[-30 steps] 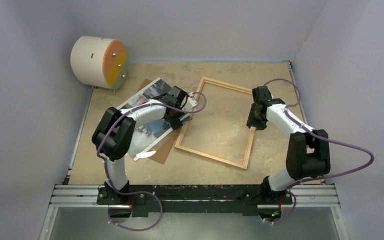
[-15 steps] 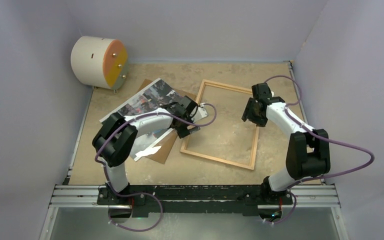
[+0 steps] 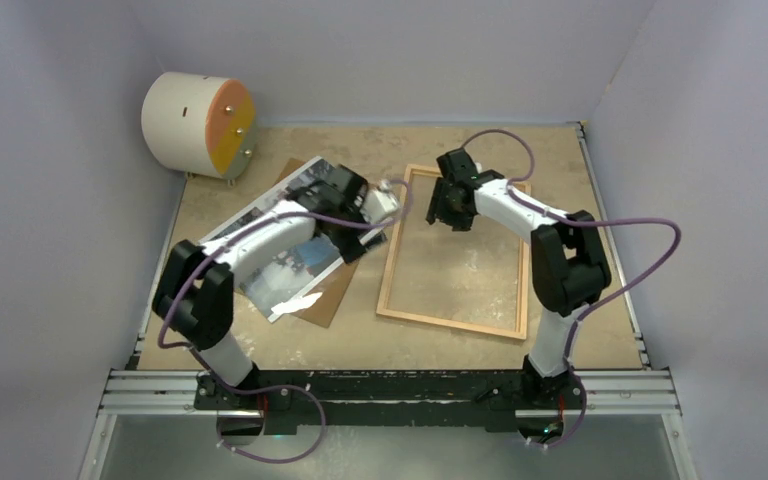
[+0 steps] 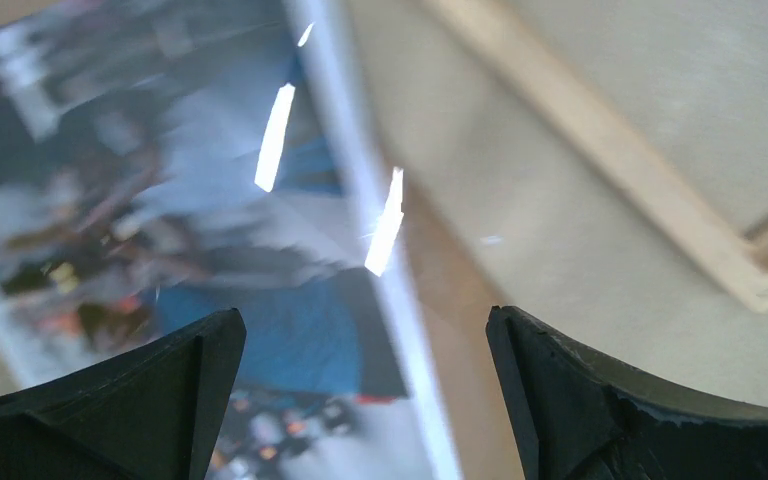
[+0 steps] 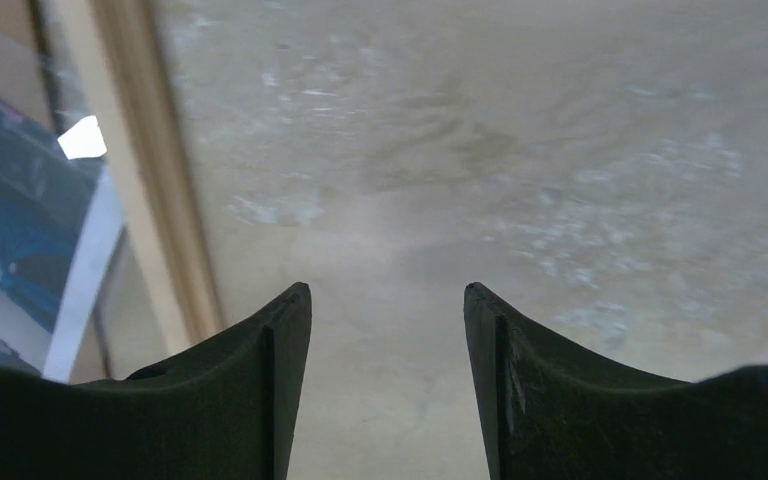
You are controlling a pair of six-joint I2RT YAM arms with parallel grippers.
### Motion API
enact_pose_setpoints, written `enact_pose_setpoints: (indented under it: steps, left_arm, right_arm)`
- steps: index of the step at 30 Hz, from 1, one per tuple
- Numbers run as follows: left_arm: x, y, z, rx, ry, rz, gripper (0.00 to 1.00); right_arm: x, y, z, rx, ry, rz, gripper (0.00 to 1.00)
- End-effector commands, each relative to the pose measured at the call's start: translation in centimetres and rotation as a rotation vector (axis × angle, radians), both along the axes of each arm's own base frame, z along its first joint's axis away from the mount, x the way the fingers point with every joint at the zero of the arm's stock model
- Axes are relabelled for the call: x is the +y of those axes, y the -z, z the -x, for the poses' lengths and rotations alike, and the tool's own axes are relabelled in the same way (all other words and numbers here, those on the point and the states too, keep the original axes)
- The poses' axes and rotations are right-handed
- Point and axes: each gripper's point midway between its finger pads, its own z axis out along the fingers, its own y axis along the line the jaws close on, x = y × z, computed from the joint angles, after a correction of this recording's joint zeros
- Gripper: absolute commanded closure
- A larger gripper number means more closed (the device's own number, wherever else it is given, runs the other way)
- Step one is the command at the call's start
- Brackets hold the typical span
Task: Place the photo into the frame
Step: Turn over the photo frame at the center of the board.
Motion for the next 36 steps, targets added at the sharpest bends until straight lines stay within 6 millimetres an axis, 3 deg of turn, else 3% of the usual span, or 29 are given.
enact_pose_setpoints:
  steps: [1, 5, 8, 10, 13, 18, 24, 28, 36]
  left_arm:
    - [6.0, -7.4, -3.9, -0.079, -0.163, 0.118, 0.00]
    - [12.5, -7.4, -5.1, -0.111, -0.296, 0.069, 0.00]
    - [17.8, -5.0, -5.4, -0.081, -0.385, -0.008, 0.00]
    - [20.8, -3.4, -5.5, -0.062, -0.449, -0.059, 0.00]
    - [23.8, -1.9, -5.0, -0.055, -0.513, -0.110, 0.00]
    - [25.4, -1.3, -4.3, -0.090, -0.538, -0.158, 0.00]
    - [26.2, -0.3, -4.0, -0.085, -0.557, -0.200, 0.00]
    - [26.0, 0.0, -3.7, -0.075, -0.554, -0.192, 0.00]
    - [25.7, 0.1, -3.3, -0.064, -0.539, -0.178, 0.00]
  right_arm:
    - [5.1, -2.0, -2.1, -0.077, -0.045, -0.017, 0.40]
    - [9.3, -1.3, -2.7, -0.077, -0.107, -0.001, 0.41]
    - [11.6, 0.0, -2.6, -0.069, -0.147, 0.012, 0.40]
    - [12.2, 0.9, -2.5, -0.061, -0.163, 0.045, 0.41]
    - [11.4, 2.4, -2.0, -0.031, -0.157, 0.118, 0.46]
    - [9.6, 3.2, -0.7, -0.016, -0.147, 0.159, 0.64]
    - [7.5, 3.4, 0.2, -0.022, -0.121, 0.205, 0.74]
    - [6.6, 2.9, 0.3, -0.024, -0.097, 0.196, 0.75]
    - [7.3, 2.1, 0.6, -0.039, -0.046, 0.124, 0.70]
